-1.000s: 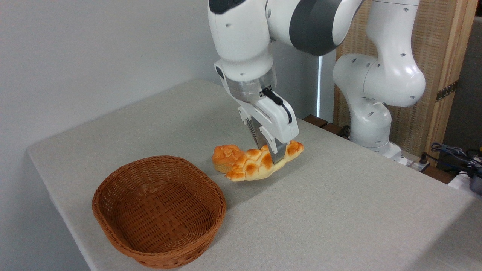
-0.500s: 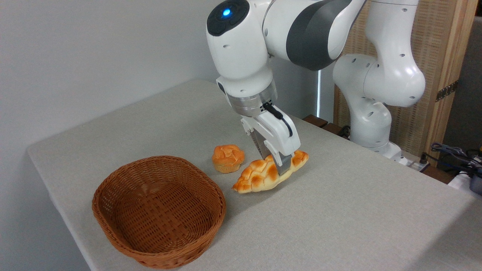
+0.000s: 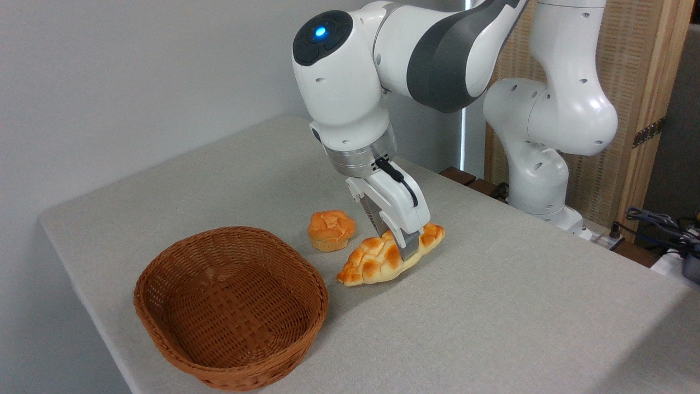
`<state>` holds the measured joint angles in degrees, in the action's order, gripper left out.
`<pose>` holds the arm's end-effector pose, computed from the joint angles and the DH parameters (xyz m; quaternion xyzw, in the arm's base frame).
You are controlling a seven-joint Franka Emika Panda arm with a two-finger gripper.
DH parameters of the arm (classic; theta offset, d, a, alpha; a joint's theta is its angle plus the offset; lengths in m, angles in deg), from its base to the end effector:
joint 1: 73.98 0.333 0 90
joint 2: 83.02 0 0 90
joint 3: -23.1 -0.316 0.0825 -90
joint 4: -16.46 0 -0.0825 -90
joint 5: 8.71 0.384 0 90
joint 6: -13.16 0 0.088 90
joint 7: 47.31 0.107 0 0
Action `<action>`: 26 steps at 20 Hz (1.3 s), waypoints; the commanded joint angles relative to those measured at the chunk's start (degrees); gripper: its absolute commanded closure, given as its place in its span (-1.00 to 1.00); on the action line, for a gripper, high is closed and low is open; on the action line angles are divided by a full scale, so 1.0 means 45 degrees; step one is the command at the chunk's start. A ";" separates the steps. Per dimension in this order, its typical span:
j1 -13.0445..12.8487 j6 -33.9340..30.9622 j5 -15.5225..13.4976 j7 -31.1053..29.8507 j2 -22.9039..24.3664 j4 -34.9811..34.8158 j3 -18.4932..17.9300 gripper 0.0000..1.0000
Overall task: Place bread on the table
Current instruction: 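Lower the loaf onto the table and open the gripper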
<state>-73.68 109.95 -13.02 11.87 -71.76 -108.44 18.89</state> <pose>0.4565 0.0299 0.4528 0.8816 -0.4465 -0.1018 0.1142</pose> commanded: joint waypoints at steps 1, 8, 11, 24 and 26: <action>-0.0107 0.0132 0.0158 -0.0008 0.0135 0.0021 -0.0021 -1.00; -0.0108 0.0132 0.0197 0.0050 0.0154 0.0080 0.0311 -1.00; -0.0108 0.0113 0.0197 0.0109 0.0154 0.0080 0.0311 -1.00; -0.0088 0.0113 0.0646 0.0129 0.0154 0.0099 0.0272 -1.00; -0.0088 0.0113 0.0626 0.0109 0.0193 0.0487 0.0272 -1.00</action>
<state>-73.83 109.99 -10.91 11.87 -71.62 -108.06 20.49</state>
